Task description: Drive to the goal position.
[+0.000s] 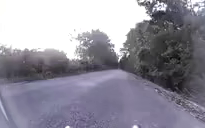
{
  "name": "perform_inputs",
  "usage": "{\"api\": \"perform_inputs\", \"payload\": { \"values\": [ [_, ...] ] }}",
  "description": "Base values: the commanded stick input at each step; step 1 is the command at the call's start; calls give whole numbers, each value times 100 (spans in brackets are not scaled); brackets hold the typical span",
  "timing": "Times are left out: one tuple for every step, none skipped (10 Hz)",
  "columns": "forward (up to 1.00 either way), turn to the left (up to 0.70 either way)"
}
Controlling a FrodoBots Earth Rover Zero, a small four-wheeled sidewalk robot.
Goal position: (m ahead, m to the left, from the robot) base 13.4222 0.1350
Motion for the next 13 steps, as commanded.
{"api": "perform_inputs", "payload": {
  "values": [
    [70, 0],
    [70, -28],
    [70, -35],
    [70, -22],
    [70, -4],
    [70, 0],
    [70, 0],
    [70, 0],
    [70, 0],
    [70, 0],
    [70, 2],
    [70, 6],
    [70, 0]
  ]
}}
